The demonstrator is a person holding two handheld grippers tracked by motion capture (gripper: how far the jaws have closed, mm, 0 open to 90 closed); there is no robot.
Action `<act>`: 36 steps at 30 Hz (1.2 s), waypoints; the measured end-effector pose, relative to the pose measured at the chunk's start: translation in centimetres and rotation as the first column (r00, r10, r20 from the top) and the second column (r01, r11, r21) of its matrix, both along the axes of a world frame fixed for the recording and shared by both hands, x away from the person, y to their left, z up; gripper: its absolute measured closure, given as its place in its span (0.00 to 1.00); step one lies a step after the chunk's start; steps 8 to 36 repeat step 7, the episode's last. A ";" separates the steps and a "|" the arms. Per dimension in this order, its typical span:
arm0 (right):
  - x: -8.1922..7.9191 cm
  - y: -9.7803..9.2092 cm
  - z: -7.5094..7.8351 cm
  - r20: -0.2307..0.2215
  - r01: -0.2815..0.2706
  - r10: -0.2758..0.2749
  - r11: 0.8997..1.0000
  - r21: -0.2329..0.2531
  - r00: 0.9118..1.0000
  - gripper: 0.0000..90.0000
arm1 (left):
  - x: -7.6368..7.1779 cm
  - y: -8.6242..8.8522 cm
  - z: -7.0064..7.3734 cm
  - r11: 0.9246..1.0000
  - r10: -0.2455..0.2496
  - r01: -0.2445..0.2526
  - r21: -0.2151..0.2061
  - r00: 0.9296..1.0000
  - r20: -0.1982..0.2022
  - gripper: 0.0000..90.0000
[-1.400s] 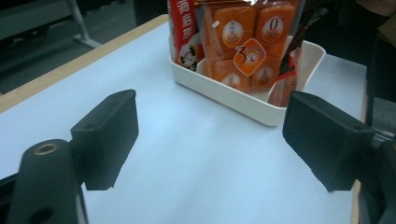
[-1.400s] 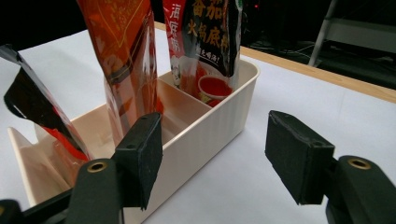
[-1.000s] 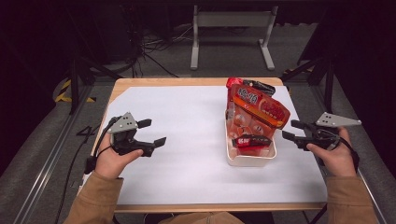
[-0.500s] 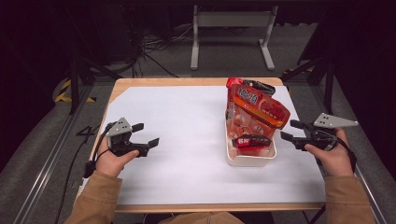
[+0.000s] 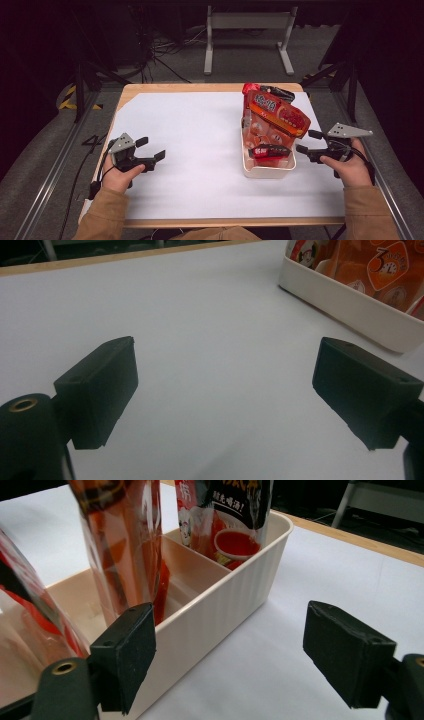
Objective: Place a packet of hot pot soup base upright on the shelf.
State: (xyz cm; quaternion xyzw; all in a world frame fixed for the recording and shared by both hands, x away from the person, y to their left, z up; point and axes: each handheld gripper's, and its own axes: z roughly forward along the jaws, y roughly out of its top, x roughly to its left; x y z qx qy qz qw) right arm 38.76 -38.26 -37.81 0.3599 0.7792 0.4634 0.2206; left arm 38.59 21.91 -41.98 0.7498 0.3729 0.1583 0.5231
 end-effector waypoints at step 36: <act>0.2 0.0 -0.3 0.010 0.030 -0.030 1.000 -0.007 0.999 0.20 | 0.2 0.5 -0.3 0.998 0.024 -0.021 0.057 0.998 -0.055 0.12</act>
